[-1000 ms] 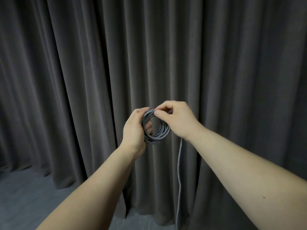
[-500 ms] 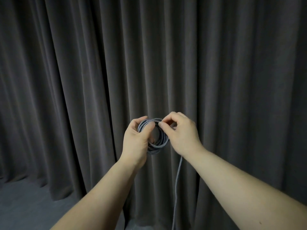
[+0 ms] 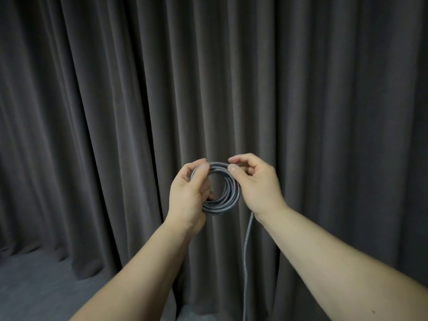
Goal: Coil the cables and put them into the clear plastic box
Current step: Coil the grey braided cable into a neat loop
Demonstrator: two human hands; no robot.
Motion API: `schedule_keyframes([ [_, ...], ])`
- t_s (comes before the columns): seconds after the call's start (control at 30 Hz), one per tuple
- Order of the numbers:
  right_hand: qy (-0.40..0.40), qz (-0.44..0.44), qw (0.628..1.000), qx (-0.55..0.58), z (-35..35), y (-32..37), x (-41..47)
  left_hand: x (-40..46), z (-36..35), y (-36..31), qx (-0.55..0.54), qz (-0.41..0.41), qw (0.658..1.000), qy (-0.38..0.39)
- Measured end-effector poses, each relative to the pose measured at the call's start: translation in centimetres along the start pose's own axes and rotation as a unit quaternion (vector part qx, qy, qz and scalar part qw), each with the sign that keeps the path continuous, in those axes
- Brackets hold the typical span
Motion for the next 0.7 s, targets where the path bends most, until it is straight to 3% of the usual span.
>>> schedule_keyframes([
  [0.07,-0.009,0.034,0.998,-0.045,0.1,0.1,-0.3,0.0,-0.2,0.0,-0.007,0.003,1.000,-0.012],
  [0.17,-0.002,0.162,0.964,-0.210,0.3,-0.4,-1.4,0.1,-0.4,0.2,-0.017,-0.001,0.999,-0.037],
  [0.23,0.032,0.181,0.954,-0.238,0.3,-1.0,-2.1,0.2,-0.4,0.3,-0.038,0.005,0.998,-0.046],
  [0.3,0.066,0.154,0.958,-0.234,0.1,-1.3,-2.9,0.1,-0.5,0.6,-0.063,0.019,0.997,-0.044],
  [0.47,0.096,-0.031,0.973,-0.207,-0.1,-1.4,-3.6,-0.3,-1.1,1.8,-0.084,0.047,0.994,-0.044],
  [0.6,0.052,-0.028,0.986,-0.158,-0.8,-1.2,-4.1,-0.3,-1.1,2.2,-0.069,0.046,0.995,-0.050],
  [0.7,0.037,-0.032,0.978,-0.202,-0.5,-0.9,-4.4,-0.4,-1.5,2.4,-0.042,0.036,0.997,-0.054],
])
Point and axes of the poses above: each hand's wrist, its own x-axis towards the middle knuckle, its own z-axis out of the back of the hand, y = z × x, the point moved 1 cm from there along x, towards the middle knuckle, and after that the axes turned 14 degrees about z, right-handed, at the moved point
